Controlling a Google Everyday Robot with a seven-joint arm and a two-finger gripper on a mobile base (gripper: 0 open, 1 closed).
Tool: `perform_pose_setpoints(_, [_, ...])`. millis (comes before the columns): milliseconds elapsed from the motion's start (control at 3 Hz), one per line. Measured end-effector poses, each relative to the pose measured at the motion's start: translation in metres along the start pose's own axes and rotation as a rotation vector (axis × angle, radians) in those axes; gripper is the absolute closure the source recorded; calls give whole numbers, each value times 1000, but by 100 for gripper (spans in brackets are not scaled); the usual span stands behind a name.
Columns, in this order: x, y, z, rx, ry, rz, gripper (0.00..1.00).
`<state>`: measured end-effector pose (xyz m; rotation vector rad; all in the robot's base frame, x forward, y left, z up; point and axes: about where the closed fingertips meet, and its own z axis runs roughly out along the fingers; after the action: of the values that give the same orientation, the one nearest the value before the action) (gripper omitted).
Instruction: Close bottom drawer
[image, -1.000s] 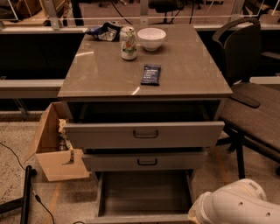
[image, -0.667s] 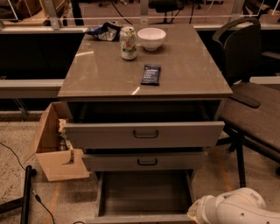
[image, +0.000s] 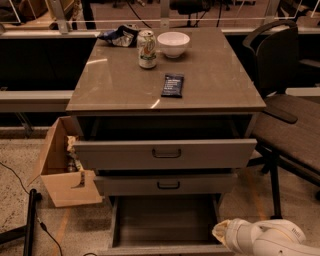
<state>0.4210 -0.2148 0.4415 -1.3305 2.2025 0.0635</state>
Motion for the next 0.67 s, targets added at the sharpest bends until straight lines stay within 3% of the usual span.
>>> perform_pose_setpoints(333, [0, 0, 0, 0, 0, 0, 100])
perform_pose_setpoints(667, [26, -4, 8, 15, 1, 25, 100])
